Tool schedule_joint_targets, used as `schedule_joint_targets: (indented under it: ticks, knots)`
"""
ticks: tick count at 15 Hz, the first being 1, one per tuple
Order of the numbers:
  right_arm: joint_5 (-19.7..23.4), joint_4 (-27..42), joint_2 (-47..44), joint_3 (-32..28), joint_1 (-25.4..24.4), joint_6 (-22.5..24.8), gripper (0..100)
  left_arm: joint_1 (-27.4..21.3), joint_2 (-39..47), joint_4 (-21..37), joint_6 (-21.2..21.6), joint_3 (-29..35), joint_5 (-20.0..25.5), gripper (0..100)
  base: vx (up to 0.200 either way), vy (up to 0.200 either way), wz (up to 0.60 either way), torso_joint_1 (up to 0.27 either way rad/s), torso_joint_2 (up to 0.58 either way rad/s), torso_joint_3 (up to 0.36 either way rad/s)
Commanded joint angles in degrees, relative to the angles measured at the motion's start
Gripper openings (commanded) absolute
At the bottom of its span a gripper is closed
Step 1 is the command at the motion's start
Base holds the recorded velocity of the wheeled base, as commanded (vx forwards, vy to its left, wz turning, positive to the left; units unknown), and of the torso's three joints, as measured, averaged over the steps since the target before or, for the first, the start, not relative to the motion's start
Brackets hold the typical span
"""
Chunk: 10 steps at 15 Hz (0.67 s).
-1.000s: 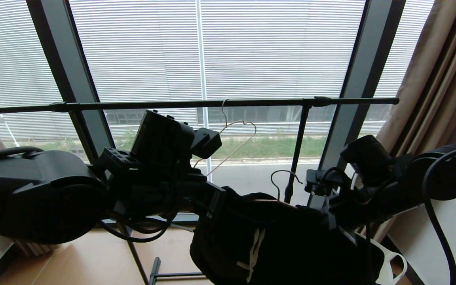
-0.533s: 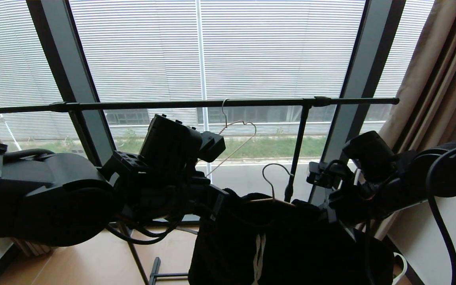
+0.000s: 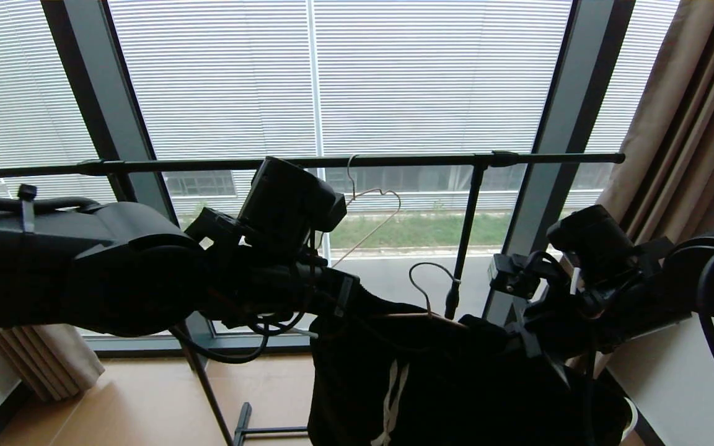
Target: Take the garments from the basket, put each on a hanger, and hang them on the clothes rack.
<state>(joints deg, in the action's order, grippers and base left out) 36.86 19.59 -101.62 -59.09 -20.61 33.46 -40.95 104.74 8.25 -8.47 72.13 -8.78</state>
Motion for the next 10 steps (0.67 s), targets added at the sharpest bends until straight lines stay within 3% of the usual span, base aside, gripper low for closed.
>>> schedule_joint_targets:
  ticks: [1, 6, 10]
  knots:
    - [0.1, -1.4, 1.6, 1.6, -0.8, 0.3, 0, 0.0, 2.5, 1.0, -0.1, 2.0, -0.2, 0, 0.000, 0.000, 0.00, 0.000, 0.00, 0.000]
    - [0.1, -4.1, 4.2, 4.6, -3.8, 0.2, 0, -0.4, 3.9, 8.1, -3.6, 8.6, -0.2, 0, 0.000, 0.000, 0.00, 0.000, 0.00, 0.000]
    - [0.2, -4.2, 4.0, 4.3, -3.8, -0.1, 0, -2.1, 3.5, 8.4, -3.8, 7.6, -1.0, 0, 0.000, 0.000, 0.00, 0.000, 0.00, 0.000]
